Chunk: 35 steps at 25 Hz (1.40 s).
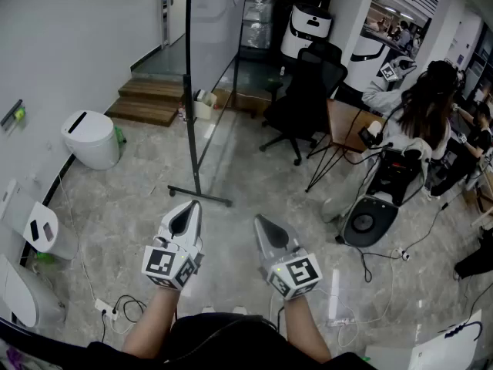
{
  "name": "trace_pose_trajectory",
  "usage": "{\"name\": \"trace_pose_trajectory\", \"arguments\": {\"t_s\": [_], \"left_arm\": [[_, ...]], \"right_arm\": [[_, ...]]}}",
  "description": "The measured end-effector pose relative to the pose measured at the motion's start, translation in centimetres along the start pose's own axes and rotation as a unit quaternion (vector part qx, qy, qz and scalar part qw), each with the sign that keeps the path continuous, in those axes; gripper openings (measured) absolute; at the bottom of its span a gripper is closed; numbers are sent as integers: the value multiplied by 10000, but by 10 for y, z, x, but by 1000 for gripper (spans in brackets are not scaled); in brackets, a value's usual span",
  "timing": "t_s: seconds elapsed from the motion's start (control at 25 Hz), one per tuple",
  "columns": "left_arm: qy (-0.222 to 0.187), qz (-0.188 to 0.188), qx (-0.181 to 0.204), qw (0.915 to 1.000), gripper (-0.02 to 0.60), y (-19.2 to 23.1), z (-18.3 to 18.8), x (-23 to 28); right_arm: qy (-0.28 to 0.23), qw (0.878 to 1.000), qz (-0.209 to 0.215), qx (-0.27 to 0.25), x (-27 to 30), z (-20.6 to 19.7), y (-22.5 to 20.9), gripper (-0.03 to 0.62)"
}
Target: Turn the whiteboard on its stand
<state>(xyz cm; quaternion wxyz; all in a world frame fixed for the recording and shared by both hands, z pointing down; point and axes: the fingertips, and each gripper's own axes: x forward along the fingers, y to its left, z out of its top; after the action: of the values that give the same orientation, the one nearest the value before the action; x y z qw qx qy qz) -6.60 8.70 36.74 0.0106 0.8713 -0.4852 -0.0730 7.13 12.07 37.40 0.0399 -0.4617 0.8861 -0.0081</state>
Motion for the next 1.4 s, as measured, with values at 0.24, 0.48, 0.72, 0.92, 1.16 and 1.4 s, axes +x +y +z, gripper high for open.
{"name": "trace_pose_trajectory", "arguments": {"t_s": [0.24, 0.48, 0.72, 0.92, 1.16, 1.4], "left_arm": [[12, 125, 6, 9999, 0, 2, 0, 7], [-5, 301, 67, 9995, 0, 20, 3, 8], [1, 445, 113, 9989, 2, 26, 8, 5], [-10, 533, 164, 9984, 2, 30, 9, 3], [90, 704, 163, 9973, 1, 34, 3, 1], [72, 743, 125, 9971, 2, 27, 0, -1]], "right_arm": [[-80, 10000, 10, -36, -3, 4, -6, 5], [-41, 9999, 147, 9, 13, -2, -5, 5], [-95, 9991, 380, 176, 20, -3, 0, 5], [-61, 9987, 463, 200, 25, -6, 2, 5], [-21, 9983, 543, 224, 26, -9, -1, 5], [48, 9978, 611, 255, 20, -12, -4, 5]]}}
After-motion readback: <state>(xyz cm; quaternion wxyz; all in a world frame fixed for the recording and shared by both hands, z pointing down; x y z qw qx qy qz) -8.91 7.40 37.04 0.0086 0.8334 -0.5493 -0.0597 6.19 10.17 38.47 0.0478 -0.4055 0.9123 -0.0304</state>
